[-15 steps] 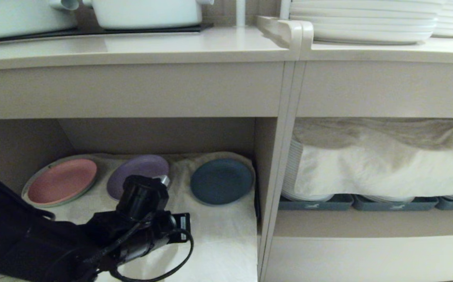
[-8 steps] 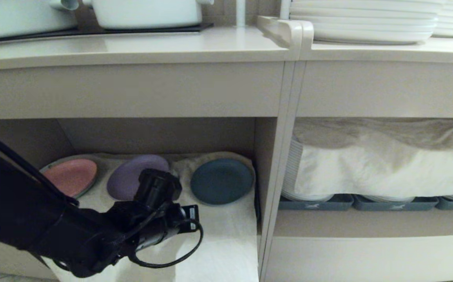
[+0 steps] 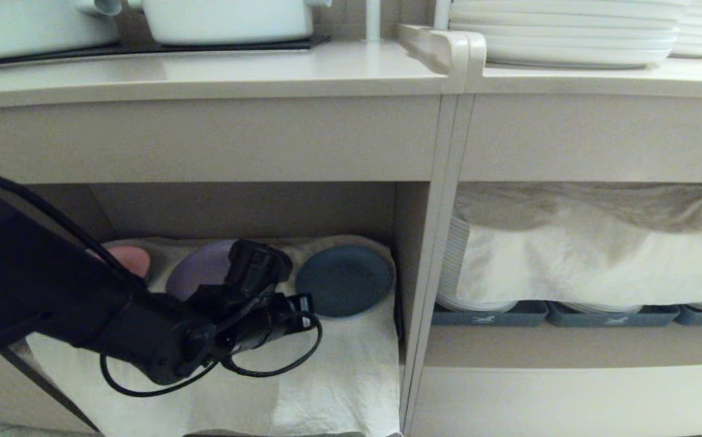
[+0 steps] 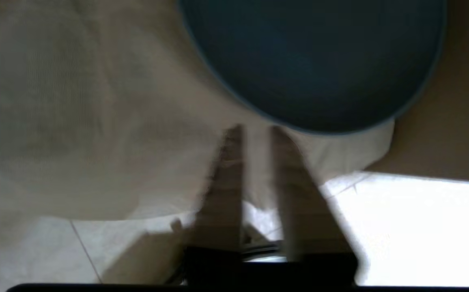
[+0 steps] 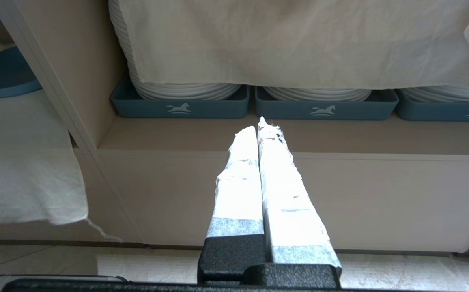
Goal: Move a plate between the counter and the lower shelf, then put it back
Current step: Pick up the plate in the cupboard
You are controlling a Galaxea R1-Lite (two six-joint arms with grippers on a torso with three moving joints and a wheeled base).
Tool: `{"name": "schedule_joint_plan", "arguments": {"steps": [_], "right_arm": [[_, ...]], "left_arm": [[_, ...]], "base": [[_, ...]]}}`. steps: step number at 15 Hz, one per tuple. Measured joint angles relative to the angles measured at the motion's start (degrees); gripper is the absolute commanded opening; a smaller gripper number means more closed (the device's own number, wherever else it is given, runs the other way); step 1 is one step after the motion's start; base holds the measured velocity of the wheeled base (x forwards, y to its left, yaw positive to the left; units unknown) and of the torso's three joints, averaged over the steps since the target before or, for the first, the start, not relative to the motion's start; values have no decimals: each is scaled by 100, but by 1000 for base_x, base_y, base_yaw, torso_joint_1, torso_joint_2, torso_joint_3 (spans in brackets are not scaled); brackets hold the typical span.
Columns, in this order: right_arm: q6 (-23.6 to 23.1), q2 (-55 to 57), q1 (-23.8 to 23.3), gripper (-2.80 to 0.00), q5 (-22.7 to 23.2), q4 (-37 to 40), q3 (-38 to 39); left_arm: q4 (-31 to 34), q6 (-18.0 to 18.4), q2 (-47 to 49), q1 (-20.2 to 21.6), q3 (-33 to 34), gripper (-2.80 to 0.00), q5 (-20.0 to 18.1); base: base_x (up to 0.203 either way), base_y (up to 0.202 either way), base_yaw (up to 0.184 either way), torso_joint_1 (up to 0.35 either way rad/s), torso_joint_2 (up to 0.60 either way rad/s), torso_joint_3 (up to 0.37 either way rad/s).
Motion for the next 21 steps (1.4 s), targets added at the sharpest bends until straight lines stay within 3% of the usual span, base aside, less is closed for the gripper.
{"name": "schedule_joint_plan", "arguments": {"steps": [6,21], "right_arm": [[-2,2,0,-280,0,1,0],[2,0,0,-280,0,-2,0]], "left_arm": [[-37,-26,191,115,-82,0,34],[283,-146,799,97,-1013,0,304]], "base": [[0,0,0,0,0,0],[0,0,0,0,0,0]]}}
